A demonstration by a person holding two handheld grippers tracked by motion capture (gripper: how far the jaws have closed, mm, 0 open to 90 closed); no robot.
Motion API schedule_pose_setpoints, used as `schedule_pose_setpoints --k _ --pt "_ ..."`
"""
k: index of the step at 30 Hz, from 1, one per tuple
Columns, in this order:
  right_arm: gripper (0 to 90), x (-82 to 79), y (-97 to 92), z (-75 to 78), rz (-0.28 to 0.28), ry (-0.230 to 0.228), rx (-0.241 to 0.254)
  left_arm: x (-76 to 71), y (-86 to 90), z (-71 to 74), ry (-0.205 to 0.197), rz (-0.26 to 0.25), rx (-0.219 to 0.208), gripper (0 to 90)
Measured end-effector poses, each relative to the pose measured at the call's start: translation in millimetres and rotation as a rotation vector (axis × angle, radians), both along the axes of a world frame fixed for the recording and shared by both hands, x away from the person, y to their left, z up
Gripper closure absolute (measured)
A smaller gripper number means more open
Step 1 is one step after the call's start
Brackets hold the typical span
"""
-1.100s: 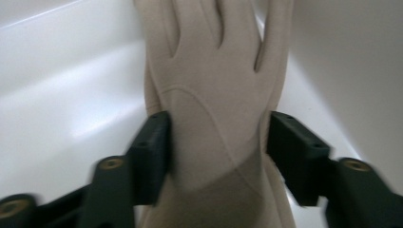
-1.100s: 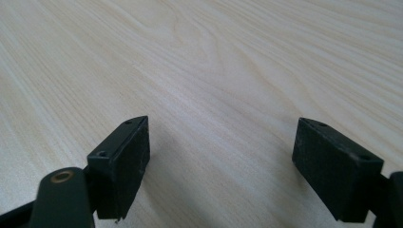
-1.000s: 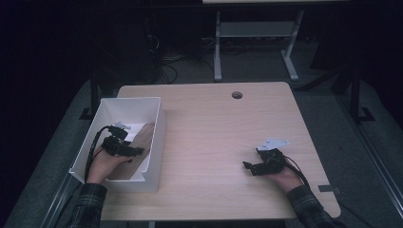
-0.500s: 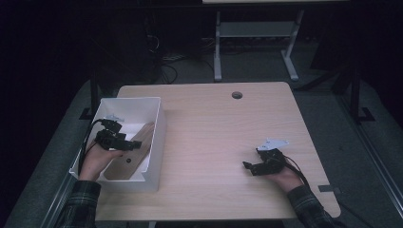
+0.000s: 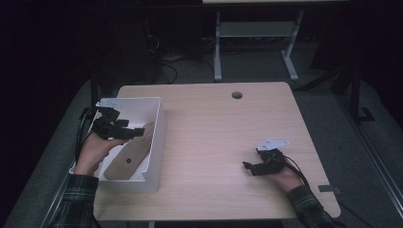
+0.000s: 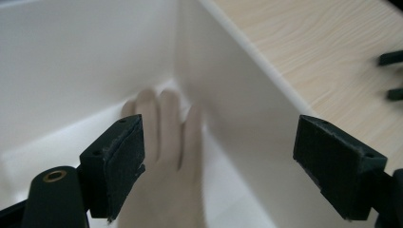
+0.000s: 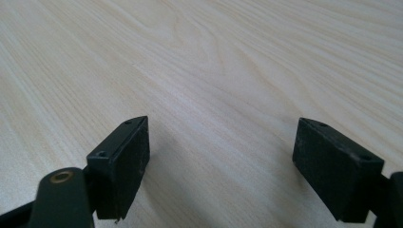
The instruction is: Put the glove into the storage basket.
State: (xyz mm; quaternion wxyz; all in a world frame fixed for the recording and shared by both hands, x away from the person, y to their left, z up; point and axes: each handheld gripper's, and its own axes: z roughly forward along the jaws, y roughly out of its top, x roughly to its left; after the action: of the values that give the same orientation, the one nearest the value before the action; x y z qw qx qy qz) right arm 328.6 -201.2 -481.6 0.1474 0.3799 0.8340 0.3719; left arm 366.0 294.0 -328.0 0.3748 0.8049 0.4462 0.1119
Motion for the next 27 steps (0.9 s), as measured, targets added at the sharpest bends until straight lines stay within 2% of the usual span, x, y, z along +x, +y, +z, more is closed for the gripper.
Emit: schedule_pose_setpoints --k 5,15,22,27 --pt "19.5 0.0 0.0 0.0 0.000 -0.001 0.000 -2.1 -22.8 11.1 -0.022 -0.040 -0.043 17.1" --pt "19.5 -0.1 0.1 0.0 0.000 0.000 0.001 -6.8 -81.9 19.6 -0.056 -0.144 -0.053 17.1" --pt "19.5 -0.5 0.4 0.1 0.004 0.003 0.002 -11.7 -127.6 13.2 -0.056 -0.205 -0.038 17.1" --pt "19.5 -0.5 0.5 0.0 0.007 0.003 0.003 -17.1 -158.9 1.2 -0.056 -0.236 -0.016 17.2"
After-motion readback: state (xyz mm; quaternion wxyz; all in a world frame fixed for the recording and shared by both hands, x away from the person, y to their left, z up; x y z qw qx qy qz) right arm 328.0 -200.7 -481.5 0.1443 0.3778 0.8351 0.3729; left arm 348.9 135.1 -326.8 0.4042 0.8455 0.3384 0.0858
